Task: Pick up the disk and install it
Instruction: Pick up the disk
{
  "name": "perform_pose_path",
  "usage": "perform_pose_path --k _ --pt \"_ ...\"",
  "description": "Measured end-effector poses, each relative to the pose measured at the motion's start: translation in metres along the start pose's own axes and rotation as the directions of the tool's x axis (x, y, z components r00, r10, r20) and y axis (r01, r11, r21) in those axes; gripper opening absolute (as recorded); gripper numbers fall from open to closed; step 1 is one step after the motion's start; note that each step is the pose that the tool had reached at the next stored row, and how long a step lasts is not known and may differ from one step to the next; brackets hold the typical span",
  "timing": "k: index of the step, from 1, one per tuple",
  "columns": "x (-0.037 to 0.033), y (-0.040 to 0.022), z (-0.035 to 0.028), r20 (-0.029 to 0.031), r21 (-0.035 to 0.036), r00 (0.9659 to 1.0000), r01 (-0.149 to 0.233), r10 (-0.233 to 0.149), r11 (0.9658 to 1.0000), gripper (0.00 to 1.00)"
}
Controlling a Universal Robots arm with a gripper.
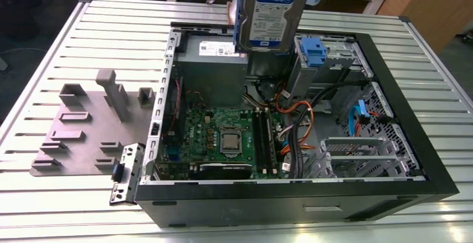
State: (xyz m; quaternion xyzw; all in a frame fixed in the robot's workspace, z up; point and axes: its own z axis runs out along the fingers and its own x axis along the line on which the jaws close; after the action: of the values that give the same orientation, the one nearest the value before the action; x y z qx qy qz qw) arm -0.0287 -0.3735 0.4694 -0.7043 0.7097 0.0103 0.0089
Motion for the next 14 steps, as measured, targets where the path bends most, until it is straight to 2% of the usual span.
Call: perform_pose_path --k 4,7,14 --pt "-0.0001 -0.0123 0.0005 0.0001 0.0 1.0 0.0 0.0 1.0 0.35" --pt "-0.0001 -0.0177 0.0008 0.0 0.0 1.0 0.0 0.0 1.0 0.35" --pt "-0.0001 -0.0184 0.001 0.0 0.0 1.0 0.0 0.0 1.0 0.35"
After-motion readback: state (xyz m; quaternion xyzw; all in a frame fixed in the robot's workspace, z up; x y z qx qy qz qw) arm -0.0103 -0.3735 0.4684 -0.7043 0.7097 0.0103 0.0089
